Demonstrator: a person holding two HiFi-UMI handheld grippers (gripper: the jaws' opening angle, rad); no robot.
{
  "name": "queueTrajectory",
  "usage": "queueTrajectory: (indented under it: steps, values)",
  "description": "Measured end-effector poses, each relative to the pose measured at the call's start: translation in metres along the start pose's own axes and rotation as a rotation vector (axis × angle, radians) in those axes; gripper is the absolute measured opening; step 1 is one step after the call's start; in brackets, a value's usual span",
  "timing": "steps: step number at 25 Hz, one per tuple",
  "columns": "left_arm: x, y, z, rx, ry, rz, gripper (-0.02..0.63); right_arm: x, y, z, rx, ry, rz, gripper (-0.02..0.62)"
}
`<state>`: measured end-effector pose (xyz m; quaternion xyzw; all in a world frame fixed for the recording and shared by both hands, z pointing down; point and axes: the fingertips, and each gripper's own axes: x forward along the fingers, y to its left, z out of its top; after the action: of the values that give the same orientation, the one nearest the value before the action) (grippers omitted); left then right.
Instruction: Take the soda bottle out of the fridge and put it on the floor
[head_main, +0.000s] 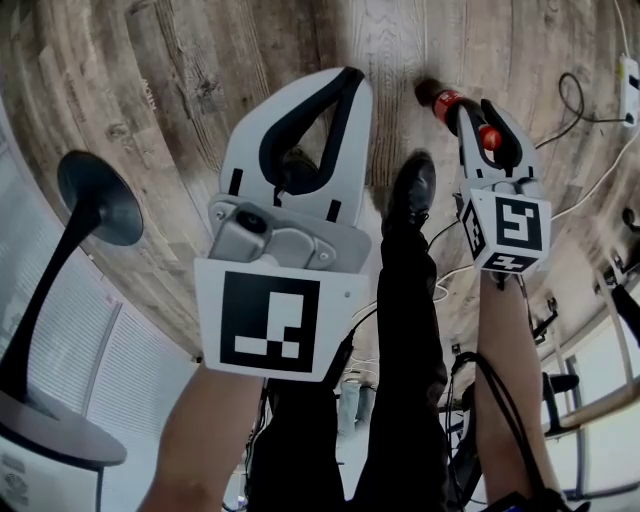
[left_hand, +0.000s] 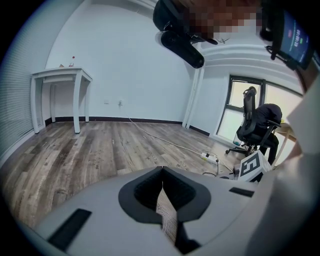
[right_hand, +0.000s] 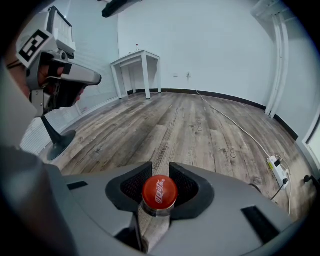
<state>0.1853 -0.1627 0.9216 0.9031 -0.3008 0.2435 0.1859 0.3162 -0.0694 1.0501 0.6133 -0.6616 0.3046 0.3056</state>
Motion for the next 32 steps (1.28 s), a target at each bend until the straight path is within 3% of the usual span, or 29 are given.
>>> queueTrajectory:
  steps: [24,32]
  values:
    - [-0.01,0.019,0.004,0.008,-0.001,0.0,0.017,0.015,0.021,0.007,-0.046,0.017,0.033,0.173]
    - [-0.016,0.02,0.018,0.014,-0.027,0.011,0.017,0.006,0.021,0.029,-0.088,-0.026,0.026,0.176]
